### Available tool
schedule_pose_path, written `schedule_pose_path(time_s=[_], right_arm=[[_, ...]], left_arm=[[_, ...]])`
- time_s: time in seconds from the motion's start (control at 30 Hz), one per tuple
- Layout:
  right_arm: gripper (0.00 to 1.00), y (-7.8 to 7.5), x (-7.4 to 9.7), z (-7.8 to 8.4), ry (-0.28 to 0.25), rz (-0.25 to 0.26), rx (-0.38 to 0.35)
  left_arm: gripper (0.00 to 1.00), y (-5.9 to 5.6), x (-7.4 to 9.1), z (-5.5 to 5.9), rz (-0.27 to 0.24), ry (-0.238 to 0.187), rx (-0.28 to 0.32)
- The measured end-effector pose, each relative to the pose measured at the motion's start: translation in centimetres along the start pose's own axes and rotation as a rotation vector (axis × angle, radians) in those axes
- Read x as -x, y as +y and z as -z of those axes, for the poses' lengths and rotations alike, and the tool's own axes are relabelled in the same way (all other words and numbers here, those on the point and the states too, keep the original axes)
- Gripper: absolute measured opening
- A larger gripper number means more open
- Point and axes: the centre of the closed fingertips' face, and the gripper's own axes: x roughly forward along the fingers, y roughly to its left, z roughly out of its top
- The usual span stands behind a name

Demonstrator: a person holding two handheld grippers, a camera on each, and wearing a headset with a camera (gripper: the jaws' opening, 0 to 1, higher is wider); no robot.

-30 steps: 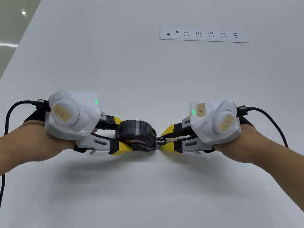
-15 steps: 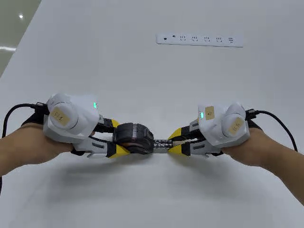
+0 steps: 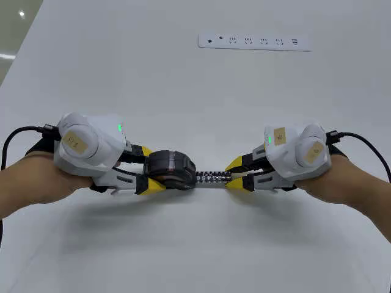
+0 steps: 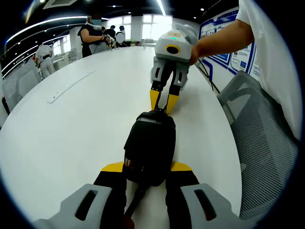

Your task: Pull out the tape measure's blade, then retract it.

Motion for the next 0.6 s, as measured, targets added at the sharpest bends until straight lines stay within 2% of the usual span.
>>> schedule_pose_path(time_s=[0.6], right_arm=[[0.09, 0.0, 1.9, 1.0, 0.023, 0.02, 0.0]], left_arm=[[0.26, -0.2, 0.1, -0.1, -0.004, -0.001, 0.007]])
